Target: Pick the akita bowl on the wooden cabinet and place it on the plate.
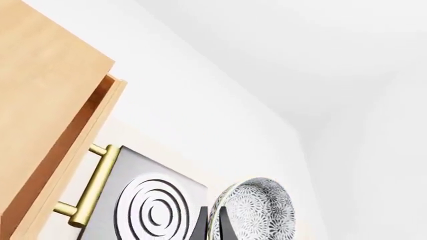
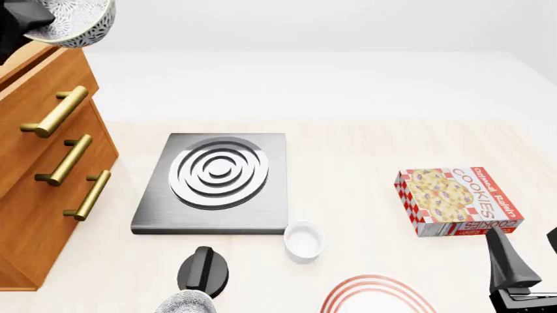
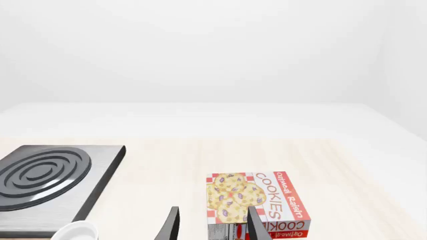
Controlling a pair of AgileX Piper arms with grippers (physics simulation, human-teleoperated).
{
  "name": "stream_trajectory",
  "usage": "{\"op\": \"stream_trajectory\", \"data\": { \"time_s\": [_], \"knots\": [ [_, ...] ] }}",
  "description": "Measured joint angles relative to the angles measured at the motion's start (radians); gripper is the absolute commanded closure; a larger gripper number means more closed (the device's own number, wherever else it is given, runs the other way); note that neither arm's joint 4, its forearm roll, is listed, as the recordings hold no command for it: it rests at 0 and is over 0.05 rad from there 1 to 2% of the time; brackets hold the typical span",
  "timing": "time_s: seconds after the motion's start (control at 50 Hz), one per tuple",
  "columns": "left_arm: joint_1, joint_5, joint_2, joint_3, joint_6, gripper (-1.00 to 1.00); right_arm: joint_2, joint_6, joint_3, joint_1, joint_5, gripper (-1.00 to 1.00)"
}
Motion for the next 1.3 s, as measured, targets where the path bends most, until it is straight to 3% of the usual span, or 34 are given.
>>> {"op": "stream_trajectory", "data": {
  "time_s": [0.82,1.3],
  "knots": [
    [-0.170,-0.013,-0.021,0.082,-0.066,1.00,0.001,0.000,0.000,0.000,-0.001,-1.00],
    [-0.237,-0.005,-0.022,0.112,-0.051,1.00,0.000,0.000,-0.001,-0.001,0.001,-1.00]
  ]
}}
